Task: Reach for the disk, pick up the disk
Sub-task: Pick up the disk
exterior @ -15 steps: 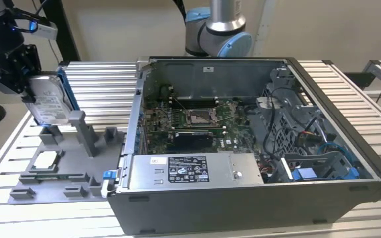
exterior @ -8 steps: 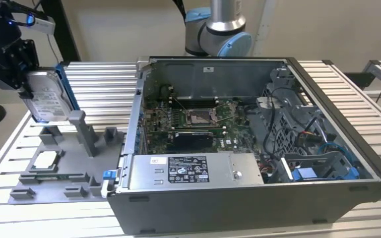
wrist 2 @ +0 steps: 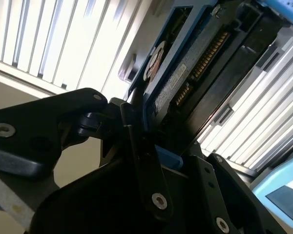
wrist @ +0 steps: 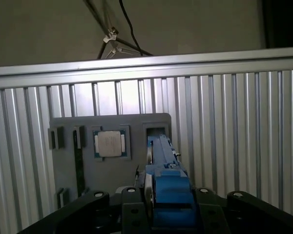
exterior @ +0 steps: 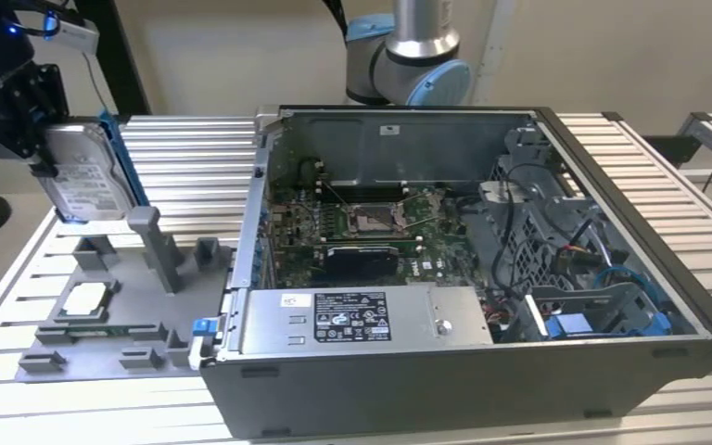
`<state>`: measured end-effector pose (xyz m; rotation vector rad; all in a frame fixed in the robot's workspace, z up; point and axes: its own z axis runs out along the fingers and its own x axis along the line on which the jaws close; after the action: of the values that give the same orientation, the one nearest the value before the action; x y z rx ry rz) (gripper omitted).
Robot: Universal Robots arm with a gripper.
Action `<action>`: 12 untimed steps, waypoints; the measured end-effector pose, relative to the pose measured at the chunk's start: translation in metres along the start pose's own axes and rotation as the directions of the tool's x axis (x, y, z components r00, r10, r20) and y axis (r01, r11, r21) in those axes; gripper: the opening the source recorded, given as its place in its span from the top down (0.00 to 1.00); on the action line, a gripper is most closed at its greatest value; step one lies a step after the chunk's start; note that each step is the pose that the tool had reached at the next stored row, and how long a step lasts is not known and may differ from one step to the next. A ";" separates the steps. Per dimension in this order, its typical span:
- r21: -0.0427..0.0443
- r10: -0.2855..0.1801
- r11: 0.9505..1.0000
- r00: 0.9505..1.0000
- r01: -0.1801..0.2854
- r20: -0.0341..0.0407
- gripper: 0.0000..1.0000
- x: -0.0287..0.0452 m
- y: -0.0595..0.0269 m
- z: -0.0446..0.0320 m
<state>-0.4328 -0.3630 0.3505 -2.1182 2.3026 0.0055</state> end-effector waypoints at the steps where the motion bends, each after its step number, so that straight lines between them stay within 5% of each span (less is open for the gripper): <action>1: 0.000 0.000 1.000 1.000 0.000 0.000 1.00 0.0000 0.0000 -0.0013; 12: 0.000 0.000 1.000 1.000 0.000 0.000 1.00 -0.0002 -0.0001 -0.0162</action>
<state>-0.4327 -0.3630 0.3667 -2.1182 2.3026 0.0055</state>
